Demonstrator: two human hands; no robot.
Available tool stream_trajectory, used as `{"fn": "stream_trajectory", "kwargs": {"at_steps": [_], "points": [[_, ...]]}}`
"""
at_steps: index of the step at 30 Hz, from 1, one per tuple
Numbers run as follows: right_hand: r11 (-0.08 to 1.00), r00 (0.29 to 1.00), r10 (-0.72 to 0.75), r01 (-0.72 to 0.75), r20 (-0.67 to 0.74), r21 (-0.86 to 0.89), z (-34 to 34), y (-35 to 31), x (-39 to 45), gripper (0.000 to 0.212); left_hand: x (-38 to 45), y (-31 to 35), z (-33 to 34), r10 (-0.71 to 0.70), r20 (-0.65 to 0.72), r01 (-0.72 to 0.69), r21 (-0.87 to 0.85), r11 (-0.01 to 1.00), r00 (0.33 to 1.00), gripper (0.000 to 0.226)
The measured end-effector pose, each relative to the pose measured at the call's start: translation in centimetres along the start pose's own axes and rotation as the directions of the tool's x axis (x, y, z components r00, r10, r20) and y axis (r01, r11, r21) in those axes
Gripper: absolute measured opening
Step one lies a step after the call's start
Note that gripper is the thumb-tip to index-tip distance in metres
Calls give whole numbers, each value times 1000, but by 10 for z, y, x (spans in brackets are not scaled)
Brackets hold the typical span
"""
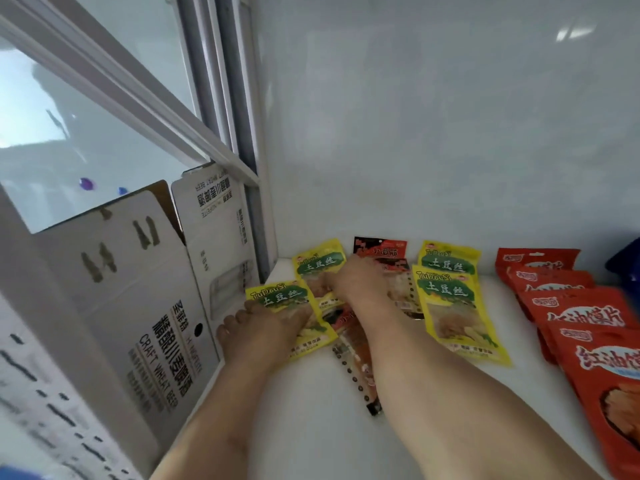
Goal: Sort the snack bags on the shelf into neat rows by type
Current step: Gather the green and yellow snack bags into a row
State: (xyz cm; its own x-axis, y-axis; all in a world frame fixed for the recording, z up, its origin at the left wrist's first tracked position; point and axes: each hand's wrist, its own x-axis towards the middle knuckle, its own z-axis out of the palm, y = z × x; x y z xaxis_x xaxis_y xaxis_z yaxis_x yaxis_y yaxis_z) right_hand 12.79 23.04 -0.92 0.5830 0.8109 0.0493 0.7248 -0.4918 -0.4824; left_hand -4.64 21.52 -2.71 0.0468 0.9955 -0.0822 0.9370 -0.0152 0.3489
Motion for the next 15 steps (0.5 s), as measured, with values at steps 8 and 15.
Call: {"fn": "stream_trajectory", "kwargs": {"at_steps": [8,15], "points": [[1000,999,29,-30,-24,-4,4,-7,5,53,1,-5,-1,148,-70,-146,29,989,987,107],[989,998,-17,24,-53,145,-9,-6,2,13,-7,-1,-2,273,-239,-312,-145,939,932,94]]}}
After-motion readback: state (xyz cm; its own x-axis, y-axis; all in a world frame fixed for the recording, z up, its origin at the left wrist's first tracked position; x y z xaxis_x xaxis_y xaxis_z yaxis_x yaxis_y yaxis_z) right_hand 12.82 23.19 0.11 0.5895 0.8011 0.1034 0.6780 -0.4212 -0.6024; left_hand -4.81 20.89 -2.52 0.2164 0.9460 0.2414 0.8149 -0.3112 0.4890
